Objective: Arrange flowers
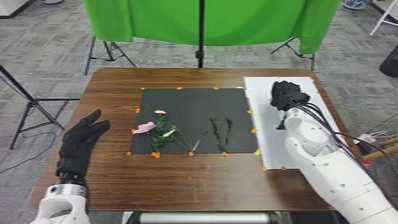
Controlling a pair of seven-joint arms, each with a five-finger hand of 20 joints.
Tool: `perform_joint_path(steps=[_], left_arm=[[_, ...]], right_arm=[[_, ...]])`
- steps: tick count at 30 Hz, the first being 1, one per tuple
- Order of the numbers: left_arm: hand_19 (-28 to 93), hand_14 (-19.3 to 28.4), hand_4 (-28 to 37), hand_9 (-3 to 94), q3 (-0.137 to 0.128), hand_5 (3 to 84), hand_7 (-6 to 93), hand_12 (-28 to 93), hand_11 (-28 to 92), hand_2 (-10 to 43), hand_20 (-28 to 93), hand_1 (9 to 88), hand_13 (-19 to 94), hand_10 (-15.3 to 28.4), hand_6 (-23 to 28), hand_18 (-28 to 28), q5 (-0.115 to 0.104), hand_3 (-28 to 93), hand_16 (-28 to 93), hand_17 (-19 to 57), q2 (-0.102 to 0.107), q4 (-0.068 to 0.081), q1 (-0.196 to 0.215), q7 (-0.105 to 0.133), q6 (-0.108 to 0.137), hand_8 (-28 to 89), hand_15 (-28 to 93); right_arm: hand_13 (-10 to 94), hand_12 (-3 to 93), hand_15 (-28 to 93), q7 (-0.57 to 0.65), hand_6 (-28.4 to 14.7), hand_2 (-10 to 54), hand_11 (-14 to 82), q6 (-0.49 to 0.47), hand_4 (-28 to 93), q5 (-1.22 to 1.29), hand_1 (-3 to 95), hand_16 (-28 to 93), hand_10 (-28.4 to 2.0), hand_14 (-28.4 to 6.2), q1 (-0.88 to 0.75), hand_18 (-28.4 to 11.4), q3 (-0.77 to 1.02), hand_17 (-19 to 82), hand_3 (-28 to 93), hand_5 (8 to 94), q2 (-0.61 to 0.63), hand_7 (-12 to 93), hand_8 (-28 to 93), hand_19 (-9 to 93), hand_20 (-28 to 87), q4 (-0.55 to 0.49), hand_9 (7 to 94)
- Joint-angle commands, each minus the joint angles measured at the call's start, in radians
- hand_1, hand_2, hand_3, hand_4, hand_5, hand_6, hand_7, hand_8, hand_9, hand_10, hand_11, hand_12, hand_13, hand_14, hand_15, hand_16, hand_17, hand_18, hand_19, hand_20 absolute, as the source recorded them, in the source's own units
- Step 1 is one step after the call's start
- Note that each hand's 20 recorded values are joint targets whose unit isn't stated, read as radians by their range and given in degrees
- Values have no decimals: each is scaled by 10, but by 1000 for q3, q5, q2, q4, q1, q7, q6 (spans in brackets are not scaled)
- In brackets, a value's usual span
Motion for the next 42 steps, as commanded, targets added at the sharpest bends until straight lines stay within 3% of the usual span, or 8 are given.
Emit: perform_joint_path(steps=[1, 15, 29, 42], left_arm=[[18, 147, -258, 475, 4, 438, 59, 133, 163, 29, 207, 214, 364, 131, 35, 112, 5, 654, 33, 73, -10, 1, 6, -5, -11, -59, 108], [18, 136, -262, 465, 5, 435, 64, 128, 166, 18, 207, 204, 352, 122, 28, 109, 7, 674, 31, 71, -13, 6, 0, -5, -18, -59, 105], [18, 133, -272, 464, 5, 435, 68, 124, 168, 15, 207, 204, 350, 119, 24, 106, 7, 681, 30, 70, -13, 10, -2, -7, -21, -62, 105], [18, 140, -266, 470, 2, 436, 65, 127, 170, 21, 207, 214, 358, 124, 30, 108, 7, 665, 32, 71, -9, 12, -3, -15, -25, -60, 107]], right_arm=[[926, 356, 624, -101, -3, -95, 82, 40, -162, 97, 617, 325, -91, -6, 79, -105, -130, 685, 567, 801, 28, 178, 94, 932, 611, -215, 914], [920, 350, 628, -202, 6, -95, 89, -130, -174, 156, 592, 335, -102, -5, 74, -105, -301, 680, 596, 796, -36, 196, 89, 932, 626, -283, 900], [913, 325, 630, -210, 11, -95, 104, -134, -188, 171, 569, 341, -113, -8, 55, -105, -329, 677, 595, 775, -69, 205, 69, 932, 634, -270, 869], [901, 216, 636, -206, 2, -95, 177, -199, -175, 161, 504, 335, -127, -8, 45, -104, -302, 666, 593, 697, -68, 183, 51, 932, 632, -272, 789]])
